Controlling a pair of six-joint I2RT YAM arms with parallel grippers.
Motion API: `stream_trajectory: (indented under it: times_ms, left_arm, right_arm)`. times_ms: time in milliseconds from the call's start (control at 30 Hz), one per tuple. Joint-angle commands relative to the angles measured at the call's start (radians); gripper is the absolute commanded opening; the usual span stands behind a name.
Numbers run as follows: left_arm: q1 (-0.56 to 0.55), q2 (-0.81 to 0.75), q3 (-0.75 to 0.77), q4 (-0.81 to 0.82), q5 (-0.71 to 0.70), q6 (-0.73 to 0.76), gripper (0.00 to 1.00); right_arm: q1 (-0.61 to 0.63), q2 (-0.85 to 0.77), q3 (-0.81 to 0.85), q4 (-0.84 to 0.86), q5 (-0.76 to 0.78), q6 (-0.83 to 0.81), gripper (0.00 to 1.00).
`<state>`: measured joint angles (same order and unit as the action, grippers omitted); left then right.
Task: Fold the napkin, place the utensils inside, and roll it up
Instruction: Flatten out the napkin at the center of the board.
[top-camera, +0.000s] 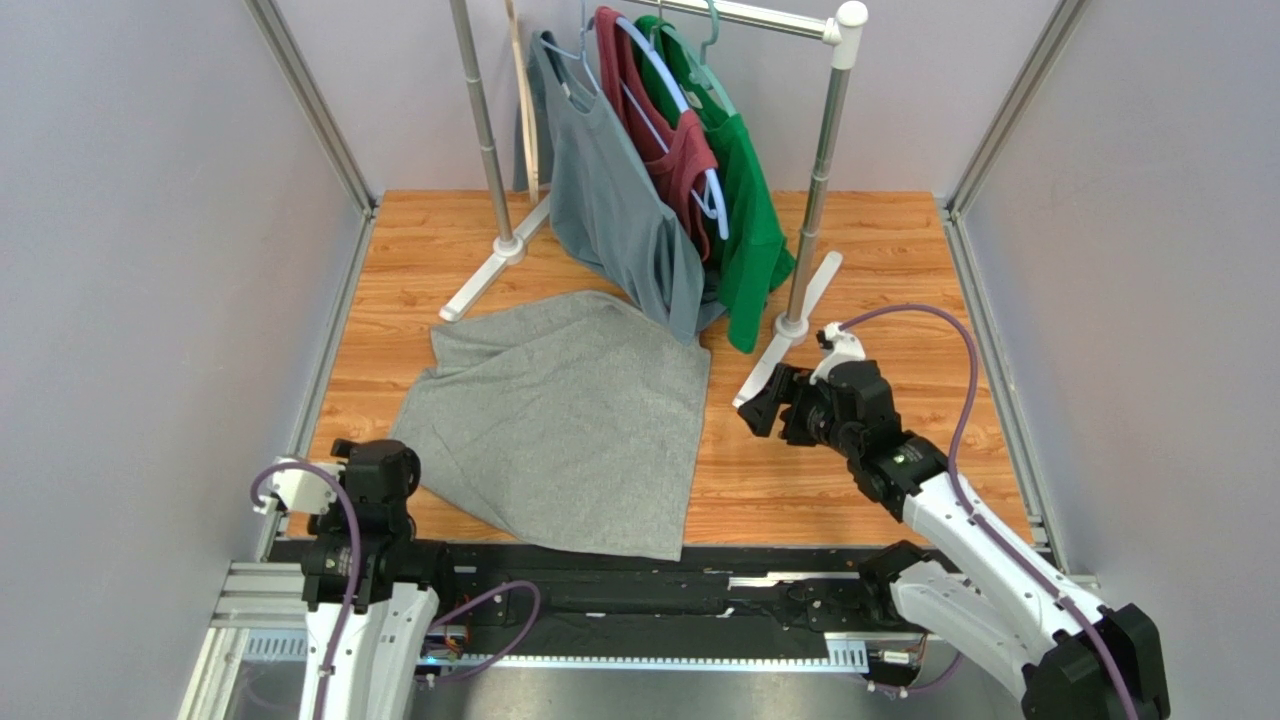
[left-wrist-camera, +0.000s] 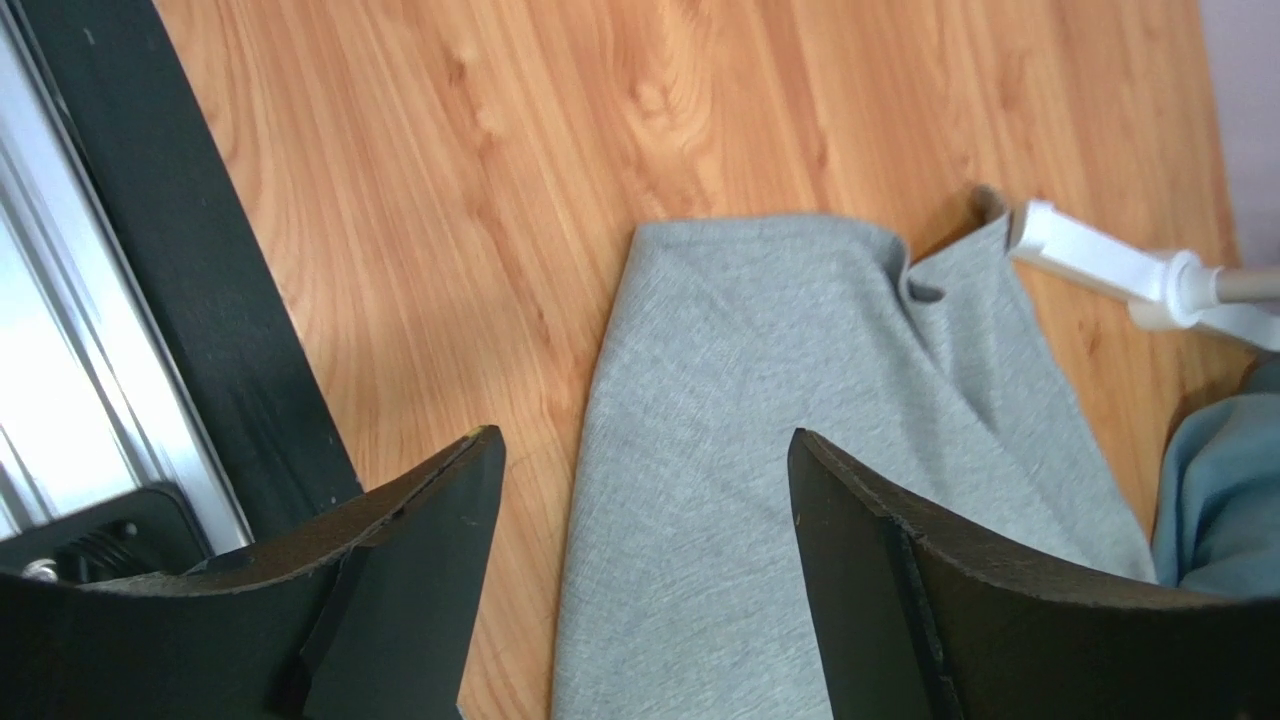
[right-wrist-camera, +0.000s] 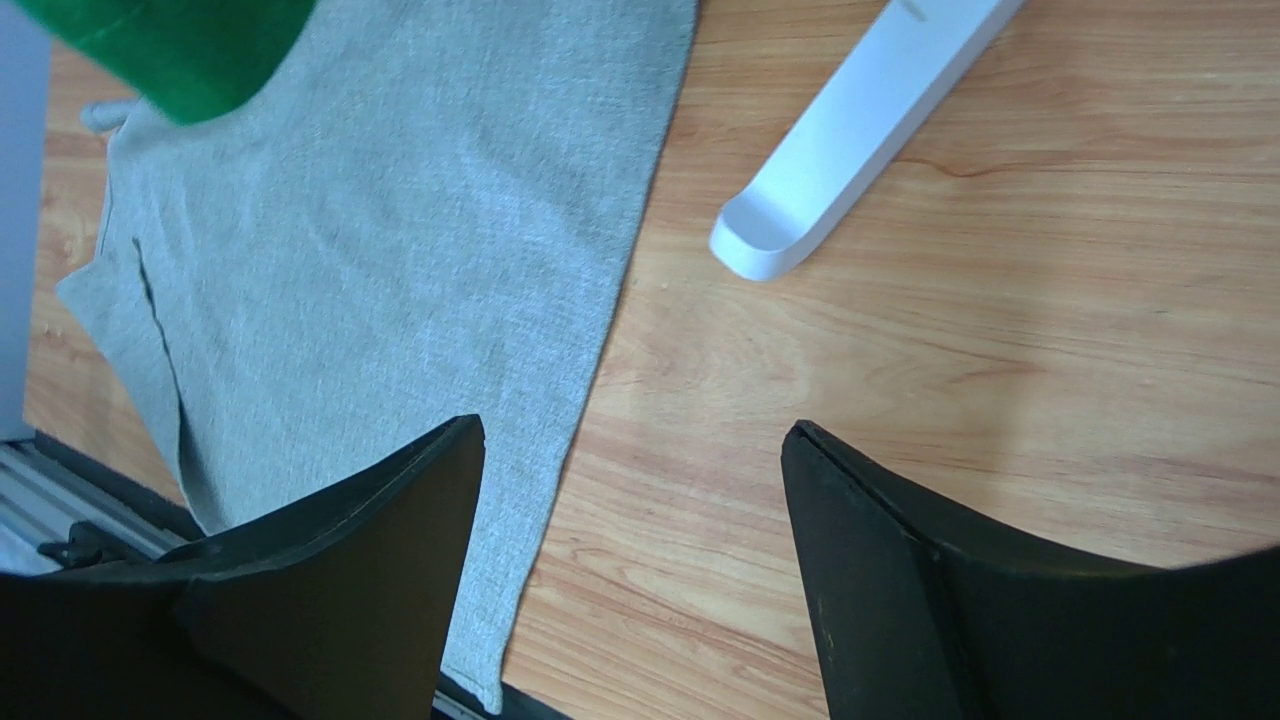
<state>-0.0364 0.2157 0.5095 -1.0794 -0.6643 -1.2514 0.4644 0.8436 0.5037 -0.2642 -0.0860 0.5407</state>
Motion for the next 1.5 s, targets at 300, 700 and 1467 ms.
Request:
stream_trajectory:
  times_ms: [300, 700, 1467]
  left_arm:
    - [-0.014, 0.317, 0.051, 0.560, 0.267, 0.526, 0.76]
    - [-0.345, 0.936, 0.073, 1.070, 0.419, 0.529, 0.77]
    - [-0.318, 1.016, 0.234, 0.966, 0.520, 0.599, 0.82]
  right_arm:
    - [0.350, 0.262, 0.087, 0.198, 0.143, 0.082, 0.77]
    - [0.431, 0.610, 0.167, 0.510, 0.160, 0.087, 0.77]
    - [0.214, 0.782, 0.225, 0.220, 0.226, 0.082, 0.77]
